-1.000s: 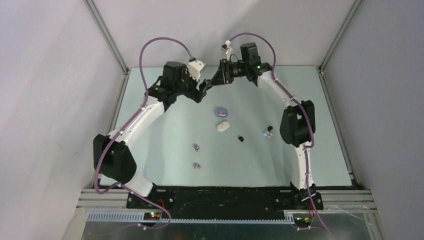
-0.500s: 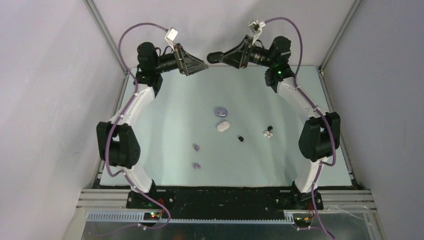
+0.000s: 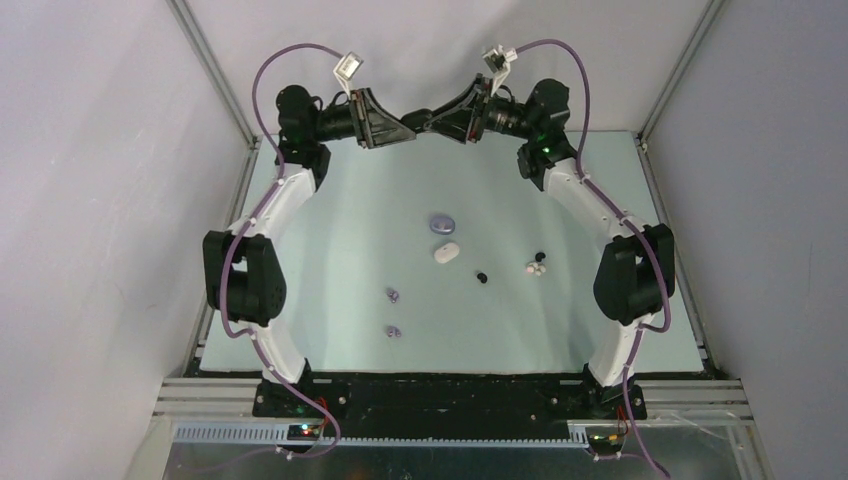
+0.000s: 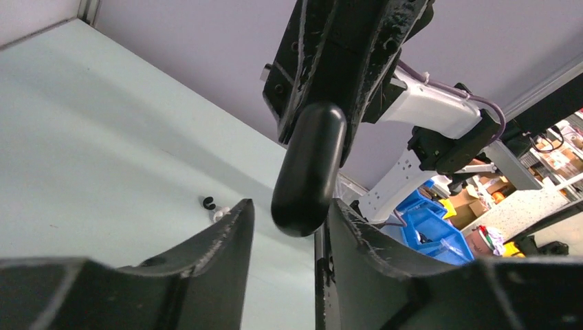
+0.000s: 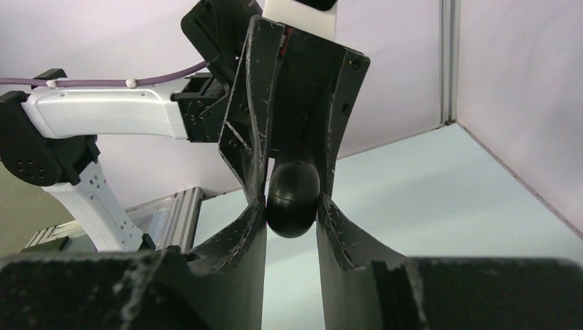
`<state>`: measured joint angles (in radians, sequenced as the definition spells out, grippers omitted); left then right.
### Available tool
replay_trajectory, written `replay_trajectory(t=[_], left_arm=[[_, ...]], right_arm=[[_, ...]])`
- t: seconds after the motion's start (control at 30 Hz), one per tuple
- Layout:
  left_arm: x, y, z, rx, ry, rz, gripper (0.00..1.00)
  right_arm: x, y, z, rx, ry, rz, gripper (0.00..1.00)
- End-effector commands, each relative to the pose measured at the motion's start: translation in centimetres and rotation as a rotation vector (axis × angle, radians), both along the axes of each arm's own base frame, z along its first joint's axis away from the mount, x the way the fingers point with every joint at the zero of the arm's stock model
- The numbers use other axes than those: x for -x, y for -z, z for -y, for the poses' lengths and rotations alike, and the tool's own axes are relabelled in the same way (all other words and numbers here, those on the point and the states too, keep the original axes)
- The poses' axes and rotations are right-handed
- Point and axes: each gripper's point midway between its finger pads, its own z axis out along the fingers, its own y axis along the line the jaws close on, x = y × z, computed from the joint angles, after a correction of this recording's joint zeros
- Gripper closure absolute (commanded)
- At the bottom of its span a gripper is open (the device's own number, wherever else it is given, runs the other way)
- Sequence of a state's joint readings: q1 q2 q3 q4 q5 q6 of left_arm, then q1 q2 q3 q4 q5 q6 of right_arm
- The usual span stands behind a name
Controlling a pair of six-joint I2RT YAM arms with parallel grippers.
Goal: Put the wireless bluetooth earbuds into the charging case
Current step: Pick up the charging case at the center of the board.
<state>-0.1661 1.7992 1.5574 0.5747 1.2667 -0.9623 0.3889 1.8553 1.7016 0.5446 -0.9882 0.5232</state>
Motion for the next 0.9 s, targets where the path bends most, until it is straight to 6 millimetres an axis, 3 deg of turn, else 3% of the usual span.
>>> replay_trajectory(t=[0.0, 0.1, 0.23, 0.3, 0.33, 0.37, 0.43, 0.5, 0.6, 0.63, 0.67, 0.7, 0.73, 0.77, 0.8, 0.87], left_arm=[[1.3, -3.0, -0.1, 0.018, 0.021, 0.096, 0.53], [1.3, -3.3, -0.1, 0.018, 0.021, 0.112, 0.72], [1.2, -3.2, -0.1, 0.016, 0.013, 0.115, 0.83], [1.0, -3.2, -0.1, 0.013, 0.006, 0.128, 0.95], [1.0, -3.0, -0.1, 0.008, 0.003, 0.141, 0.99], [1.0, -2.8, -0.1, 0.002, 0.007, 0.147, 0.99], [1.2, -2.0, -0.2, -0.015, 0.017, 0.184, 1.00], [1.5, -1.0, -0.2, -0.031, 0.032, 0.223, 1.00], [1.6, 1.0, -0.4, -0.061, 0.017, 0.275, 1.00], [1.4, 2.3, -0.4, -0.086, -0.002, 0.208, 1.00], [0.7, 2.6, -0.6, -0.123, -0.048, 0.321, 1.00], [1.3, 4.0, -0.8, -0.188, -0.055, 0.220, 1.00], [-0.1, 5.1, -1.3, -0.286, -0.109, 0.402, 1.00], [1.4, 6.5, -1.3, -0.366, -0.075, 0.354, 1.00], [1.0, 7.4, -1.7, -0.434, -0.072, 0.470, 1.00], [1.8, 8.4, -2.0, -0.483, -0.045, 0.487, 1.00]], right_arm=[[0.5, -1.0, 0.0, -0.018, 0.001, 0.064, 1.00], [0.4, -0.4, 0.0, -0.011, 0.005, 0.052, 1.00], [0.4, 0.4, -0.1, 0.003, 0.006, 0.040, 1.00], [0.5, 1.4, -0.1, 0.033, 0.000, 0.044, 0.94], [0.6, 2.1, 0.1, 0.058, -0.005, 0.024, 0.85], [0.8, 2.4, 0.2, 0.081, -0.018, 0.060, 0.79], [0.9, 3.2, 1.0, 0.133, -0.026, 0.067, 0.53], [0.5, 3.6, 2.0, 0.178, -0.016, 0.074, 0.41], [-0.1, 3.9, 3.6, 0.274, 0.005, 0.100, 0.37], [-0.3, 3.9, 3.9, 0.293, 0.013, 0.110, 0.37], [-0.3, 4.1, 4.1, 0.335, 0.015, 0.114, 0.37], [0.2, 4.9, 4.4, 0.369, 0.002, 0.064, 0.37], [-0.2, 4.3, 4.4, 0.382, 0.008, 0.117, 0.37], [0.1, 4.8, 4.6, 0.404, -0.001, 0.090, 0.37], [-0.1, 4.3, 4.6, 0.410, 0.000, 0.127, 0.37], [0.2, 4.5, 4.6, 0.432, -0.015, 0.146, 0.37]])
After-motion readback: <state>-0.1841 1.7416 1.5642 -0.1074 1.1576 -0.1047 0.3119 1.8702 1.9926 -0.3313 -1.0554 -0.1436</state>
